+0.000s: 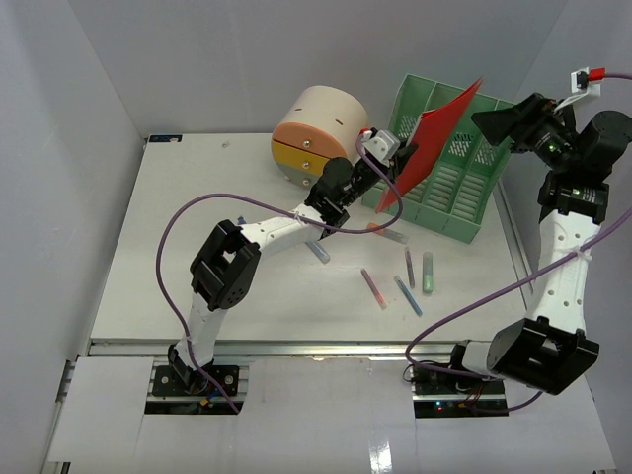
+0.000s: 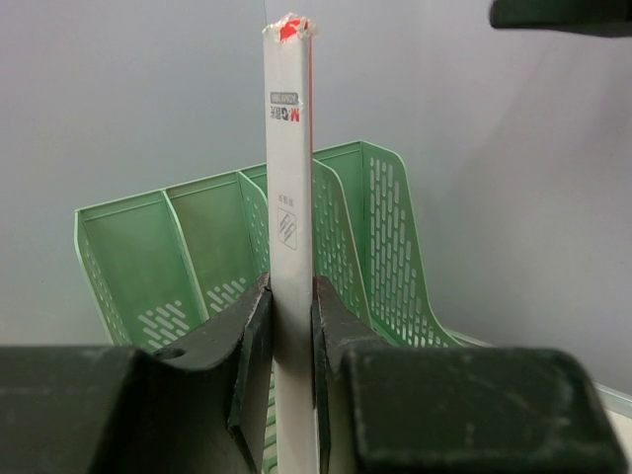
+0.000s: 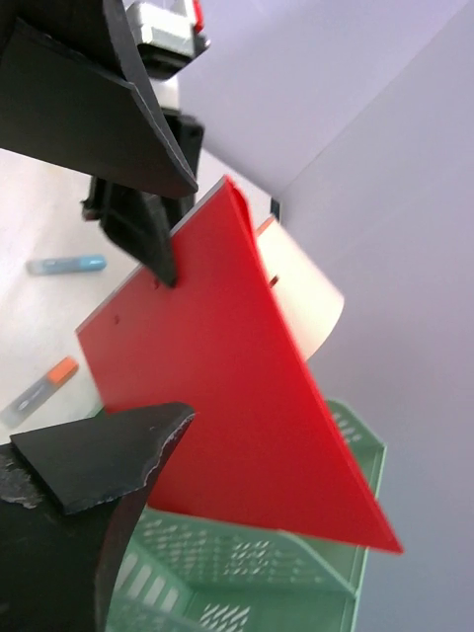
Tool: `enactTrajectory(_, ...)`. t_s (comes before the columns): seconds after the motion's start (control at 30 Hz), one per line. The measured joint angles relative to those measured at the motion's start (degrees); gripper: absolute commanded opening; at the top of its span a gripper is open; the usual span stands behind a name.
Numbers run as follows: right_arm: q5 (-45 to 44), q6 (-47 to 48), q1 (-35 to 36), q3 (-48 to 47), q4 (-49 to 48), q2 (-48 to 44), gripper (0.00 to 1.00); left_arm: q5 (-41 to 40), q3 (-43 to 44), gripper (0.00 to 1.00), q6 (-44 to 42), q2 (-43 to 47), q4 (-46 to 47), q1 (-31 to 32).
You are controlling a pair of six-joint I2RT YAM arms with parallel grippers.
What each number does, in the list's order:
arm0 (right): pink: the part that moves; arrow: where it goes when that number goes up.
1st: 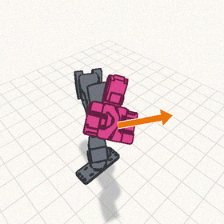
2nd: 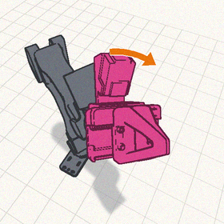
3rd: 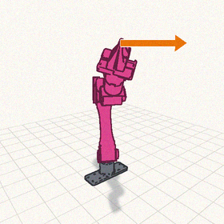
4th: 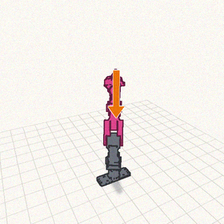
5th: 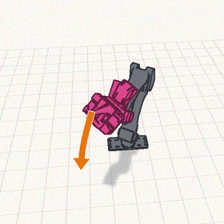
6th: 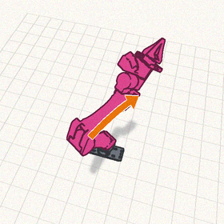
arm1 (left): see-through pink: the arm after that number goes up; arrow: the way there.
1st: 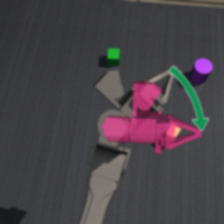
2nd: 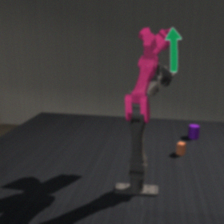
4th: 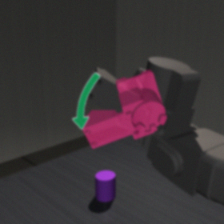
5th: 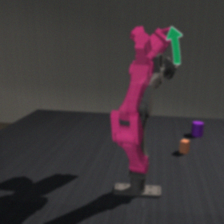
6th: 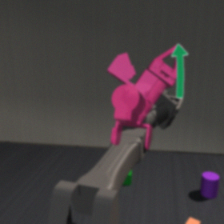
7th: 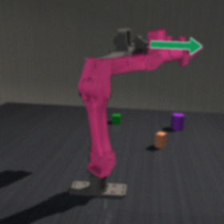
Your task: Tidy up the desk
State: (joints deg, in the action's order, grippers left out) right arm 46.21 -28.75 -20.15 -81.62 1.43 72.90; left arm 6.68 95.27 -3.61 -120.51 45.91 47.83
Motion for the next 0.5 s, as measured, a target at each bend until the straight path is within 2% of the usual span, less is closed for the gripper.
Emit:
enactTrajectory(0.17, -1.5, -7.9, 4.7, -4.2, -3.3, 4.7, 0.91, 0.1, -0.5, 0.00, 0.2, 0.0, 0.8, 0.0)
enactTrajectory(0.27, -2.5, -11.3, 8.0, -7.9, -2.7, 8.9, 0.96, 0.2, -1.0, 0.00, 0.4, 0.1, 1.4, 0.0)
enactTrajectory(0.37, -5.4, -13.9, 10.7, -11.3, 0.1, 12.6, 1.00, 0.2, -1.5, 0.00, 0.4, 0.3, 2.0, 0.0)
enactTrajectory(0.5, -12.7, -14.2, 13.4, -13.4, 6.2, 14.2, 0.95, 0.3, -2.3, 0.00, 0.4, 0.6, 2.7, 0.0)
